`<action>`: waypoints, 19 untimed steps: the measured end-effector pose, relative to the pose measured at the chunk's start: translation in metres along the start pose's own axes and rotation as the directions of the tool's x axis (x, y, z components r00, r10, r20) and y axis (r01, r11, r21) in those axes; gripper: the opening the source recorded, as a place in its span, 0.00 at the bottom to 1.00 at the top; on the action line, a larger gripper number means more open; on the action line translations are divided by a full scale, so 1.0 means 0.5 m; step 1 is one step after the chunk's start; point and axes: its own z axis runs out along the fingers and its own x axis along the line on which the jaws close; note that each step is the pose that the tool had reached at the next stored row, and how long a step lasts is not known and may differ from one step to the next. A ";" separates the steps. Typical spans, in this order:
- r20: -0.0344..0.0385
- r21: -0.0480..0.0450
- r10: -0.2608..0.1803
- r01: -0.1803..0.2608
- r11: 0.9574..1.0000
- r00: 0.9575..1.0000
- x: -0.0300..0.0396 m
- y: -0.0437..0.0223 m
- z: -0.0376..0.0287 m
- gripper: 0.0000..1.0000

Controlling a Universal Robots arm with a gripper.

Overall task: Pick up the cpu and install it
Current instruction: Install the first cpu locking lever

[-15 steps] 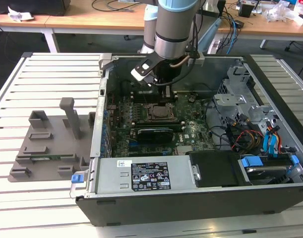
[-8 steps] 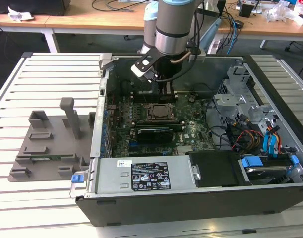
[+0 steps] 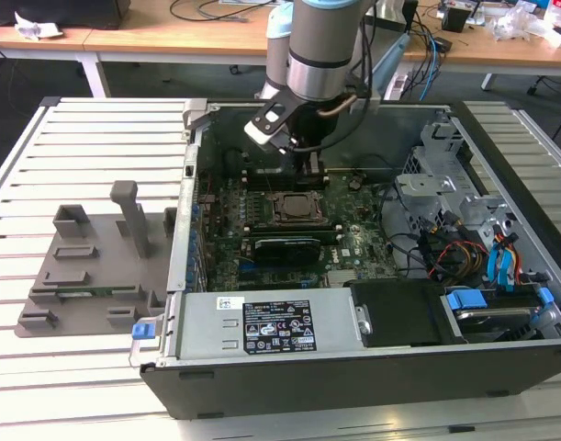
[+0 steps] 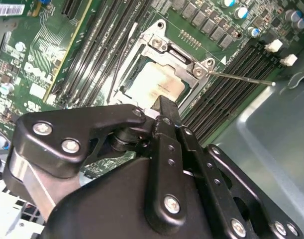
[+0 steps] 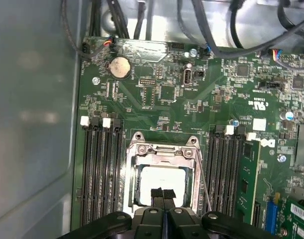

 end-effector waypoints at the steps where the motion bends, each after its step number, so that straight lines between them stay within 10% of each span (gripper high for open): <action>1: 0.000 0.000 -0.022 0.022 1.000 1.000 0.000 0.000 0.000 0.11; 10: 0.004 -0.001 -0.191 0.191 0.982 0.982 0.000 0.002 0.000 0.11; 16: 0.006 -0.001 -0.317 0.317 0.949 0.949 0.000 0.003 0.000 0.11; 19: 0.008 -0.001 -0.388 0.388 0.922 0.922 0.000 0.003 0.000 0.11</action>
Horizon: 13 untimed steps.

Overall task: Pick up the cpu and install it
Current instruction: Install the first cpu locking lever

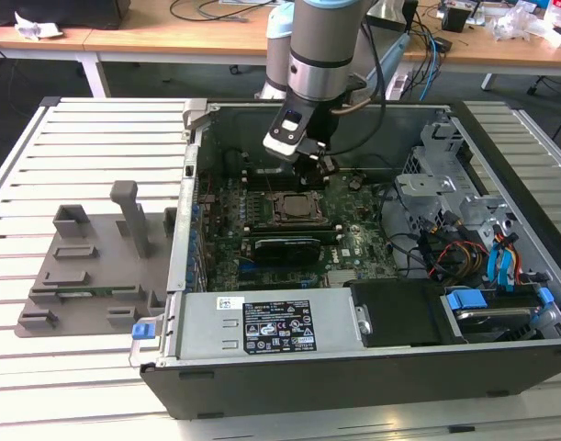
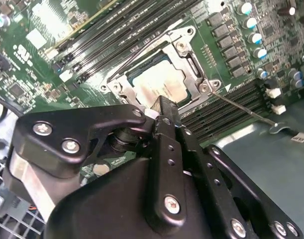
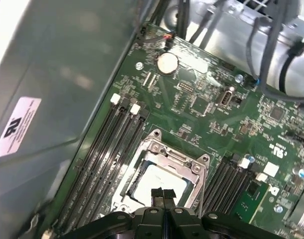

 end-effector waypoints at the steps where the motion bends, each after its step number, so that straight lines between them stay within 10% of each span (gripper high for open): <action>1: 0.001 0.000 -0.031 0.031 1.000 1.000 0.000 0.000 0.000 0.11; 7: 0.003 -0.001 -0.154 0.154 0.988 0.988 -0.001 0.001 0.000 0.11; 13: 0.005 -0.001 -0.268 0.268 0.963 0.963 -0.001 0.002 0.000 0.11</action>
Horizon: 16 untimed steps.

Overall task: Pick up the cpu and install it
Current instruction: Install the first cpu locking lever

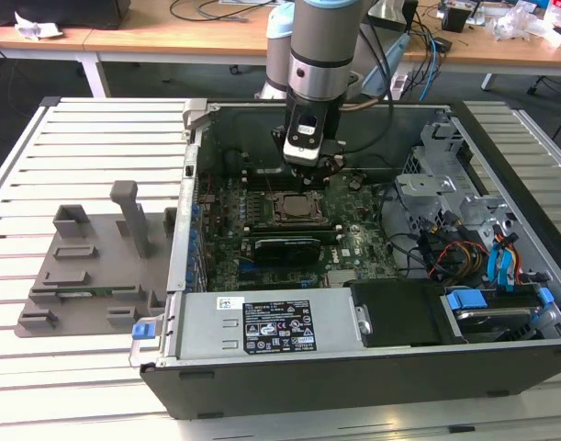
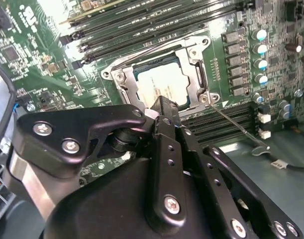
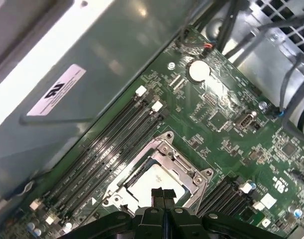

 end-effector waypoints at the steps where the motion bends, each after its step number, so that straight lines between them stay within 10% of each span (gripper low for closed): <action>1: 0.000 0.000 -0.012 0.012 1.000 1.000 0.000 0.000 0.000 0.11; 8: 0.002 -0.001 -0.118 0.118 0.993 0.993 -0.001 0.001 0.000 0.11; 16: 0.005 -0.001 -0.264 0.264 0.964 0.964 -0.001 0.001 0.000 0.11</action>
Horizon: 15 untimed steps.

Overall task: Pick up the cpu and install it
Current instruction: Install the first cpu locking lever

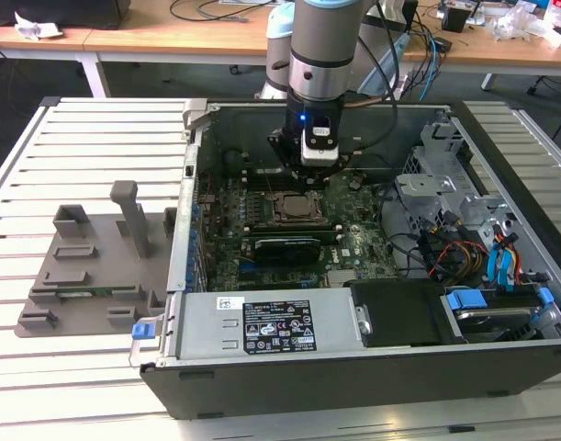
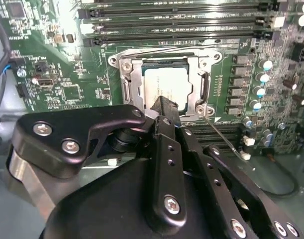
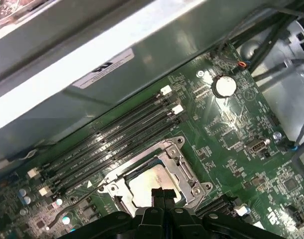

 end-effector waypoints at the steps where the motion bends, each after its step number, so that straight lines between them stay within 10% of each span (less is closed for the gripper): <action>1: 0.000 0.000 -0.018 0.018 1.000 1.000 0.000 0.000 0.000 0.11; 9: 0.003 -0.001 -0.141 0.141 0.990 0.990 0.000 0.000 0.000 0.11; 15: 0.005 -0.001 -0.247 0.247 0.969 0.969 0.000 0.000 0.000 0.11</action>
